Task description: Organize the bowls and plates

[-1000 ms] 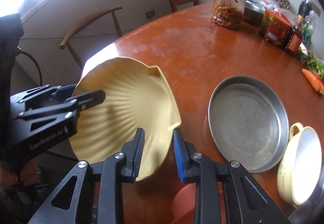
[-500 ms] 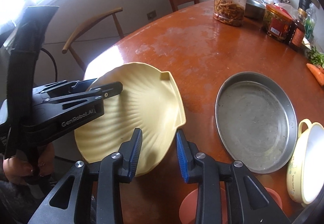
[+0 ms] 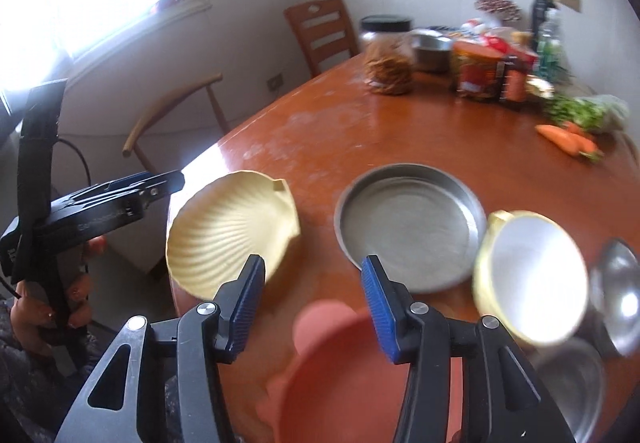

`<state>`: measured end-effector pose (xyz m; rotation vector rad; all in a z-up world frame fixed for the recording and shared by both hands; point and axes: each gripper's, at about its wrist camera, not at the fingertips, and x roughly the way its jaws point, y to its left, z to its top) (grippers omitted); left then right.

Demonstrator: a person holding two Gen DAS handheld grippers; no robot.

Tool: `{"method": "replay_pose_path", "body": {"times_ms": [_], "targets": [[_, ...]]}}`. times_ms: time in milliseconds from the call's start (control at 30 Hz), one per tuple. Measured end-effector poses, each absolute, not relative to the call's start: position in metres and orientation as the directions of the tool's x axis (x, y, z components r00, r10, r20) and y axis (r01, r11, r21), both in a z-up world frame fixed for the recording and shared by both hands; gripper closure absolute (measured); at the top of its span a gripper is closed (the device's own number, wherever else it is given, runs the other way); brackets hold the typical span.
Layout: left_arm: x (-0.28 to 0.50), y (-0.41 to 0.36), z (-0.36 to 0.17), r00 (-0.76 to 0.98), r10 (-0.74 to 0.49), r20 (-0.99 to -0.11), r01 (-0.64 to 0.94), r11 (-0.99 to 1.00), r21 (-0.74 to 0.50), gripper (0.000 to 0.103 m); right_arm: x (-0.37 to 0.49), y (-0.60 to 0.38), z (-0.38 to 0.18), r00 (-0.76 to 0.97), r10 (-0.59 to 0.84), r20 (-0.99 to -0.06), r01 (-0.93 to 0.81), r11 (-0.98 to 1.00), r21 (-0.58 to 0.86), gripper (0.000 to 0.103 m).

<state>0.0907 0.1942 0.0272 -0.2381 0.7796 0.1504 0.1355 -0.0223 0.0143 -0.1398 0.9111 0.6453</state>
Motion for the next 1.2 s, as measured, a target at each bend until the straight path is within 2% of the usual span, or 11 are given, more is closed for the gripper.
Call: {"method": "replay_pose_path", "body": {"times_ms": [67, 200, 500, 733, 1033, 1200], "targets": [[0.084, 0.179, 0.031, 0.71, 0.008, -0.704, -0.178, 0.969, -0.169, 0.042, 0.121, -0.044, 0.023, 0.464, 0.46, -0.757, -0.551, 0.819, 0.16, 0.046], [0.077, 0.143, 0.031, 0.701, -0.076, -0.71, -0.087, 0.978, -0.191, 0.042, 0.093, -0.077, 0.028, 0.496, 0.456, -0.739, -0.517, 0.839, 0.17, 0.046], [0.068, 0.074, 0.012, 0.656, -0.161, -0.738, 0.037, 0.983, -0.182, 0.042, 0.027, -0.124, 0.011, 0.524, 0.422, -0.74, -0.455, 0.873, 0.175, 0.046], [0.064, 0.044, -0.004, 0.623, -0.163, -0.765, 0.081, 0.986, -0.145, 0.042, 0.001, -0.144, -0.001, 0.52, 0.415, -0.746, -0.414, 0.887, 0.205, 0.046], [0.075, 0.036, -0.019, 0.588, -0.178, -0.789, 0.098, 0.984, -0.149, 0.042, 0.014, -0.155, -0.022, 0.487, 0.439, -0.755, -0.305, 0.896, 0.324, 0.046], [0.08, 0.032, -0.028, 0.579, -0.185, -0.794, 0.108, 0.983, -0.15, 0.042, 0.024, -0.153, -0.029, 0.511, 0.422, -0.749, -0.277, 0.906, 0.322, 0.046]]}}
